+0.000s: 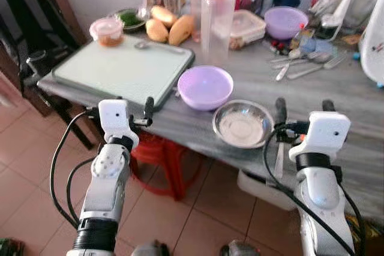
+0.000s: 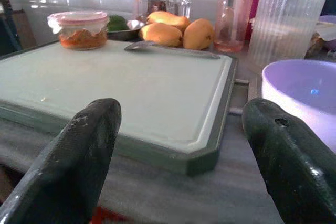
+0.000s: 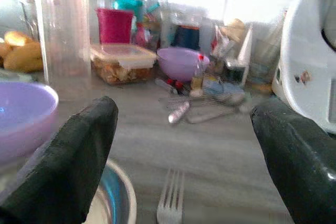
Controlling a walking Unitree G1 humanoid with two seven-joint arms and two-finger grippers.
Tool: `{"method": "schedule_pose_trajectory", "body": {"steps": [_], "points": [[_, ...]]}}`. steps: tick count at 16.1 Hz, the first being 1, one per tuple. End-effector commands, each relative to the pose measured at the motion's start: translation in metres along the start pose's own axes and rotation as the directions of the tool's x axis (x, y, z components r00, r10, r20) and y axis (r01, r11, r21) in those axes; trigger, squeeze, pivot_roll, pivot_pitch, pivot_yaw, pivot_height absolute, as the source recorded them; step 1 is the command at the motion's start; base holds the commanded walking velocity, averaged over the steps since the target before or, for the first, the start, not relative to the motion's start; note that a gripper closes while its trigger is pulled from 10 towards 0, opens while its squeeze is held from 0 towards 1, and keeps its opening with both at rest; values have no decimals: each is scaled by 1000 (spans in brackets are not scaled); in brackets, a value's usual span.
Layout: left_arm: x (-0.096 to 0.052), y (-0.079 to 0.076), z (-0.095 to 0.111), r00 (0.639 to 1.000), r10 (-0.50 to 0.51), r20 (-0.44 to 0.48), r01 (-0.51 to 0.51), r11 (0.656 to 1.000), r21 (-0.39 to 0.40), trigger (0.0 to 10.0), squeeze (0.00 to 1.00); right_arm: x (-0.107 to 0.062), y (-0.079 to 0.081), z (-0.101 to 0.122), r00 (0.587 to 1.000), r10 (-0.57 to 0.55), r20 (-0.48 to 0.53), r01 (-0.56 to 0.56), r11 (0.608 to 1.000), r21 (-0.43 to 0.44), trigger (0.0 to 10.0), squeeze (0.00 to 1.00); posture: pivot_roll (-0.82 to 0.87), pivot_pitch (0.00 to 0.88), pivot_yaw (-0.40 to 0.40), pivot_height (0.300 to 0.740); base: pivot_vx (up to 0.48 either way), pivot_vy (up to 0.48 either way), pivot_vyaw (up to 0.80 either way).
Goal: Setting the table
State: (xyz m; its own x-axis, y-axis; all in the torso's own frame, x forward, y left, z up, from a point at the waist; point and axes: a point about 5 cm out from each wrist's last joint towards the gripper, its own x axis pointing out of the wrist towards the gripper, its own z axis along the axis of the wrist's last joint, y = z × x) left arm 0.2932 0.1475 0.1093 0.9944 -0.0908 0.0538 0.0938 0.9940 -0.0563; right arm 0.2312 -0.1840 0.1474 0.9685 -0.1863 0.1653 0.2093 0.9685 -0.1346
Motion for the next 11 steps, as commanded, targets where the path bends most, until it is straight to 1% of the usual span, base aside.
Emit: {"method": "schedule_pose_trajectory", "body": {"steps": [1,4,5,6,8,10,11], "points": [[0,3,-1,1000,12,-2,-12,1000,8,10000,0,-1,-3,0,1000,-24,-13,23,1000,-7,10000,0,-50,0,61,740,0,0,0],[0,4,1,1000,10,6,-10,1000,0,10000,0,-29,-8,-18,991,-36,-131,36,999,2,10000,0,-50,0,53,740,0,0,0],[-1,5,1,1000,7,6,-7,1000,0,10000,0,-41,-13,-26,981,-44,-188,48,999,15,10000,0,-52,0,55,740,0,0,0],[-1,5,1,1000,2,6,-2,1000,-1,10000,0,-48,-21,-35,968,-76,-241,87,996,36,10000,0,-55,0,57,740,0,0,0],[0,3,1,1000,-13,5,13,1000,-3,10000,0,-48,-26,-41,958,-96,-269,115,992,56,10000,0,-57,0,64,740,0,0,0],[1,1,2,999,-35,8,36,999,-10,10000,0,-39,-26,-41,962,-100,-253,118,992,54,10000,0,-52,0,68,740,0,0,0],[1,0,3,999,-40,8,40,999,-14,10000,0,-38,-25,-41,963,-97,-252,115,992,59,10000,0,-51,0,68,740,0,0,0]]}}
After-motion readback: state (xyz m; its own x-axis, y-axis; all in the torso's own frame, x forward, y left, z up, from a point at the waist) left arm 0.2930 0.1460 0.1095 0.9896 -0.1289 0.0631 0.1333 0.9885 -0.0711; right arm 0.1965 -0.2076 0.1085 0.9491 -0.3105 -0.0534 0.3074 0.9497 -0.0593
